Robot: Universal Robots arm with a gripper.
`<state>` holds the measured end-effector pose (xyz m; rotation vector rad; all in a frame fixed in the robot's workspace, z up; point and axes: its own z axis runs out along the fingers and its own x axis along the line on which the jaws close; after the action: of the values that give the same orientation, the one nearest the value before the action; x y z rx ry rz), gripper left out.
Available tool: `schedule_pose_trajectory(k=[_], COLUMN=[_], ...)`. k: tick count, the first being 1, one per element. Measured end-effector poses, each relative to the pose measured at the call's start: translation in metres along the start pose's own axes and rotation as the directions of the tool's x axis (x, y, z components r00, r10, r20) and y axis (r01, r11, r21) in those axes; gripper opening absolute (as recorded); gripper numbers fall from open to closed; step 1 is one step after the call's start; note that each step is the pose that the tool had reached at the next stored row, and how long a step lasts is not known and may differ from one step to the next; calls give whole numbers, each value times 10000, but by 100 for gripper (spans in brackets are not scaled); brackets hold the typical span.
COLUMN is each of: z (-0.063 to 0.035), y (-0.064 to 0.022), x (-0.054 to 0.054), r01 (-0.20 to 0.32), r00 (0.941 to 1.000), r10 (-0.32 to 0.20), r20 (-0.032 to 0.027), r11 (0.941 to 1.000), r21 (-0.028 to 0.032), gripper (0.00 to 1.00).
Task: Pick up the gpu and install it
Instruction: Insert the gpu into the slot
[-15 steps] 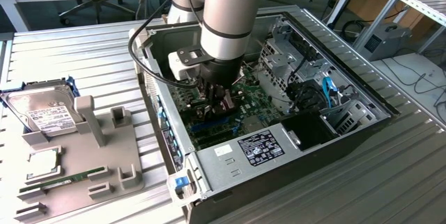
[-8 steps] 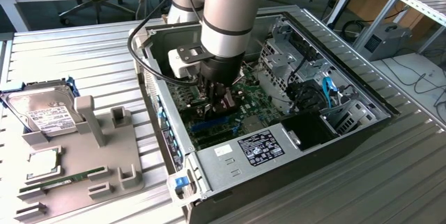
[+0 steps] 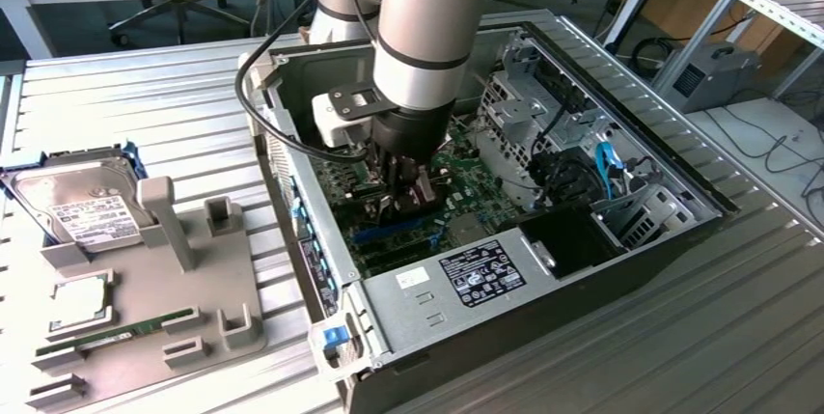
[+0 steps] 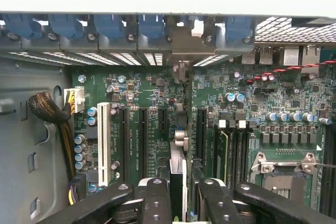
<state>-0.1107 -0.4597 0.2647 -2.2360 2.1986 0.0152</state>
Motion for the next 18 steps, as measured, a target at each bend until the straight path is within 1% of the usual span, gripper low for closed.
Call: schedule_pose_trajectory(k=[3,7,9,11,12,15,16,17,18], z=[1,5,7,12,14,19,20,20,20], y=[0,0,0,0,1,-1,-1,-1,-1], x=[1,1,1,1,1,1,1,1,2], r01=[-80,-377,-443,-447,-448,-445,-445,-444,-444], r00=[10000,9993,9990,9990,9990,9989,9989,9988,9986], r10=[80,377,443,447,448,445,445,444,444], r20=[-2,0,0,11,27,123,169,226,297], r11=[10000,9993,9990,9990,9990,9990,9990,9990,9990], r21=[0,4,5,5,4,2,0,-2,-4], gripper=[26,26,26,26,26,26,26,26,26])
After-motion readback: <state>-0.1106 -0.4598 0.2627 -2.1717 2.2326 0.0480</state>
